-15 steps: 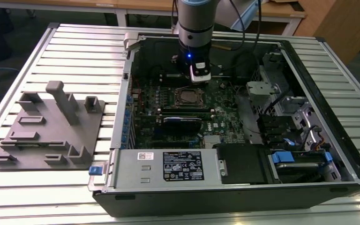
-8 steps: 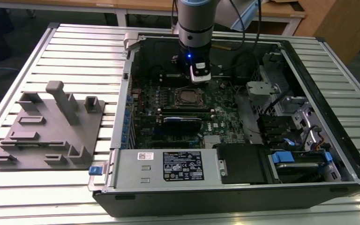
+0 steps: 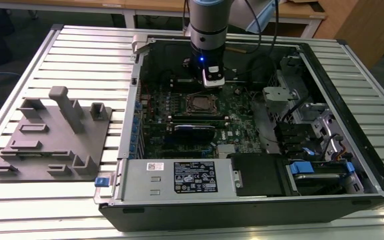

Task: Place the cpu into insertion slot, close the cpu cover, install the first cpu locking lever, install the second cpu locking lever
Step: 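Install the first cpu locking lever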

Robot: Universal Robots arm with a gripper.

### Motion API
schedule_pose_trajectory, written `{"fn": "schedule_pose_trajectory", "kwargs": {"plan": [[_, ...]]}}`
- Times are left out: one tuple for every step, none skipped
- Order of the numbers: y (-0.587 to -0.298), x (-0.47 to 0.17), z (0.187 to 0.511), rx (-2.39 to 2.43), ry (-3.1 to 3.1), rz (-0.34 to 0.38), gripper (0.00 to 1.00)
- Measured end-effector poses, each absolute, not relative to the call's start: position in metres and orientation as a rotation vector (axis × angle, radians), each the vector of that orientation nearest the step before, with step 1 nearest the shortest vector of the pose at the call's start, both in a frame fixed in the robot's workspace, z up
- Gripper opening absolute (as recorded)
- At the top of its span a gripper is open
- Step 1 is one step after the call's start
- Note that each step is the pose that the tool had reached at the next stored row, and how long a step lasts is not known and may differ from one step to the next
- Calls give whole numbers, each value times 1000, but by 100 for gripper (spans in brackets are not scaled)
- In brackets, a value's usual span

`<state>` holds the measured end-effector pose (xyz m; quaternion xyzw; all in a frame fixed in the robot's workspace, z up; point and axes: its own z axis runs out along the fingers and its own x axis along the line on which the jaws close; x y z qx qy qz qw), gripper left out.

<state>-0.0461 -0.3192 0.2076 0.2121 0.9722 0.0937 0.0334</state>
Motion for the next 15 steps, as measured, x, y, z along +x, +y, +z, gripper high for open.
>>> {"fn": "schedule_pose_trajectory", "kwargs": {"plan": [[-319, -46, 208, 654, 2990, 288, 11], [-319, -46, 208, 655, 2990, 288, 11], [-319, -46, 208, 656, 2989, 285, 11], [-319, -46, 208, 658, 2989, 283, 11], [-319, -46, 207, 660, 2987, 281, 11], [-319, -46, 207, 661, 2985, 281, 11], [-319, -46, 207, 662, 2985, 281, 11], [-319, -46, 207, 663, 2985, 281, 11], [-318, -46, 207, 663, 2985, 281, 11], [-318, -46, 207, 663, 2985, 281, 11], [-318, -46, 207, 664, 2984, 281, 11], [-317, -46, 207, 664, 2984, 281, 11], [-317, -46, 207, 664, 2984, 281, 11], [-317, -46, 207, 664, 2984, 281, 11], [-317, -46, 207, 664, 2984, 281, 11]]}}
